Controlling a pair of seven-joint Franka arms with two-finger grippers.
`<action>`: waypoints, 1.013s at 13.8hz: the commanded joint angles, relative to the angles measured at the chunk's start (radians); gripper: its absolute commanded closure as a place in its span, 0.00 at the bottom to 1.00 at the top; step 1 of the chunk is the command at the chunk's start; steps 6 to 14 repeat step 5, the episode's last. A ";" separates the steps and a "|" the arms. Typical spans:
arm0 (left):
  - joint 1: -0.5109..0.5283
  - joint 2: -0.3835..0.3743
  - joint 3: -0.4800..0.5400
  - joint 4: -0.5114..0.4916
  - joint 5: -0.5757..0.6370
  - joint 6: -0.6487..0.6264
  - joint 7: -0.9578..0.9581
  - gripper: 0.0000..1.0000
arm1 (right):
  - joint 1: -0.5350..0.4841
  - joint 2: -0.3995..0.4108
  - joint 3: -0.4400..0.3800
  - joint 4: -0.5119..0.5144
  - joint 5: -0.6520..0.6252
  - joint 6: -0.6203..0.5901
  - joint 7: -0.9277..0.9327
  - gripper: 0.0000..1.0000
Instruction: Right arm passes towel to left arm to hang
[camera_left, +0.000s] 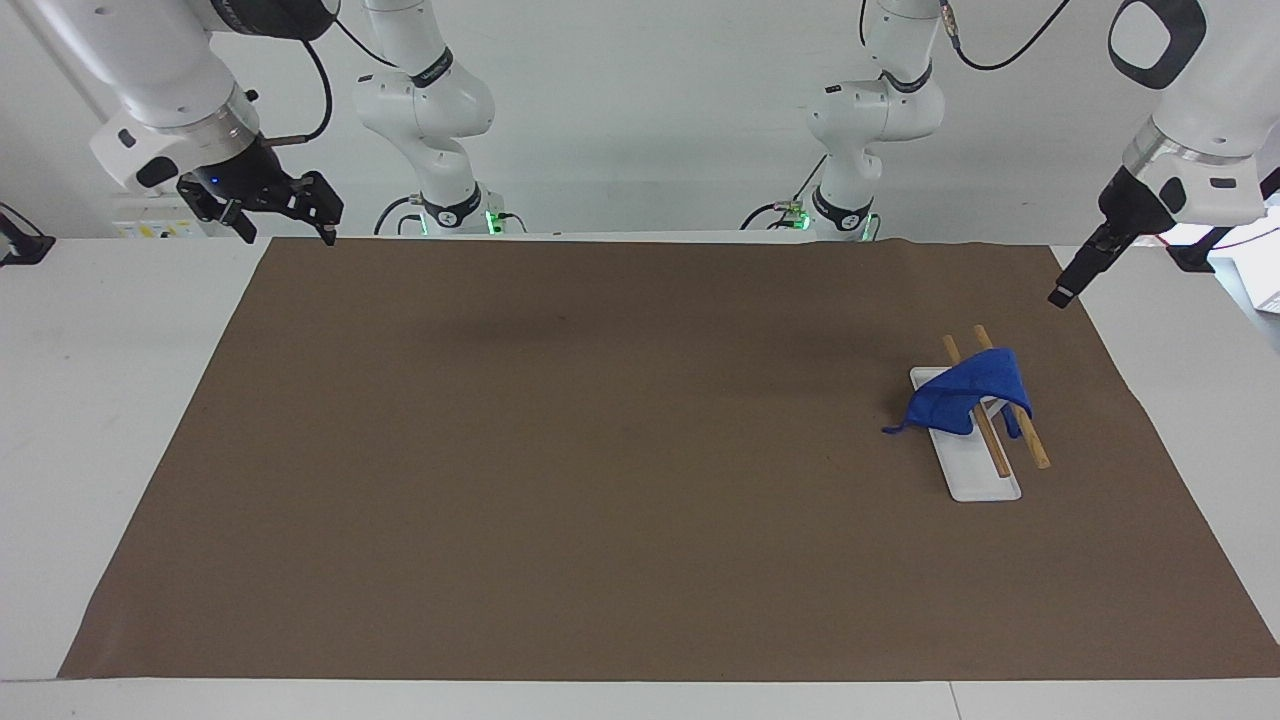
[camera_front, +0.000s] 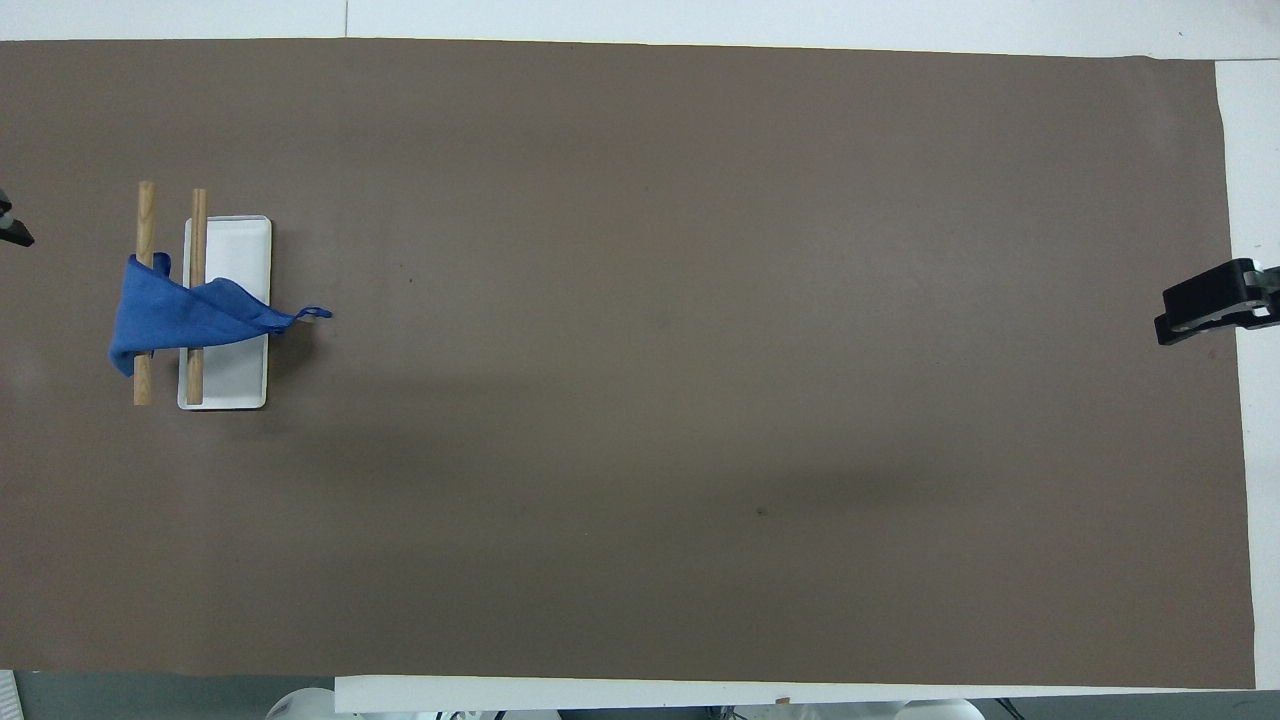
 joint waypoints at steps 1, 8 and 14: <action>-0.004 0.017 0.007 0.041 -0.026 -0.071 0.364 0.00 | -0.005 -0.015 0.000 -0.018 0.016 0.000 -0.022 0.00; -0.006 0.017 0.007 0.041 -0.029 -0.071 0.511 0.00 | -0.005 -0.015 0.000 -0.020 0.016 0.000 -0.022 0.00; -0.006 0.017 0.007 0.041 -0.029 -0.071 0.511 0.00 | -0.005 -0.015 0.000 -0.020 0.016 0.000 -0.022 0.00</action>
